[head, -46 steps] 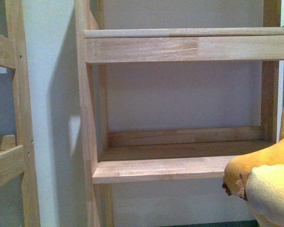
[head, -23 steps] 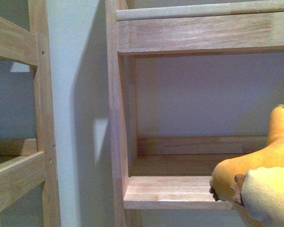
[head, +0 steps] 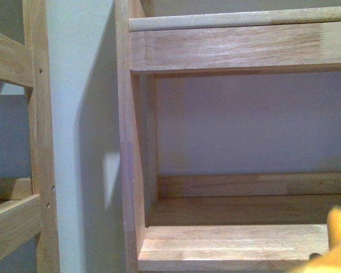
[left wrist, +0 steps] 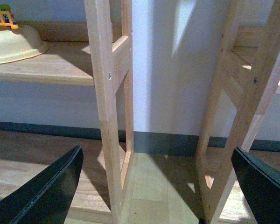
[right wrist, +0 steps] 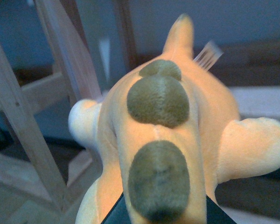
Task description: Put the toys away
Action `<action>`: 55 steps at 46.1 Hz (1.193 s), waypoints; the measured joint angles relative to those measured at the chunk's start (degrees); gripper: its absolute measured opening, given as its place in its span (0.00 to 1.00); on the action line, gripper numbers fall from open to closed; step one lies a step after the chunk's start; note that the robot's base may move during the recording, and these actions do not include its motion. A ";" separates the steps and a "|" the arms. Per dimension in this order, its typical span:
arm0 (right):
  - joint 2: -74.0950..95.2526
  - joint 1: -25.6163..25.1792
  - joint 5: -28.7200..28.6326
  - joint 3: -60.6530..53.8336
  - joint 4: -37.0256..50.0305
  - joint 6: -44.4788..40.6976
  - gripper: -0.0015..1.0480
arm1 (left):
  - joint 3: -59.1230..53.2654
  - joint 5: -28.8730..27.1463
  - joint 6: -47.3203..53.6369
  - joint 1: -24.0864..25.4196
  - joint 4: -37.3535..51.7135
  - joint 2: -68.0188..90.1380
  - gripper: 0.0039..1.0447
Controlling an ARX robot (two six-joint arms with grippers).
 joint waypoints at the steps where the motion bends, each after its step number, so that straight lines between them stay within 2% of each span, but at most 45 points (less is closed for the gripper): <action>1: 1.16 -0.15 -0.15 1.64 0.48 -0.22 0.07 | 0.00 0.00 0.00 0.00 0.00 0.00 0.94; 14: 15.52 -0.37 -1.79 30.16 2.40 -4.85 0.07 | 0.00 0.00 0.00 0.00 0.00 0.00 0.94; 25: 24.24 1.66 2.58 45.42 -0.50 -7.30 0.07 | 0.00 0.00 0.00 0.00 0.00 0.00 0.94; 36: 34.58 4.66 7.91 59.10 0.17 -7.78 0.07 | 0.00 0.00 0.00 0.00 0.00 0.00 0.94; 55: 65.22 11.72 12.85 86.66 -3.06 -5.03 0.07 | 0.00 0.00 0.00 0.00 0.00 0.00 0.94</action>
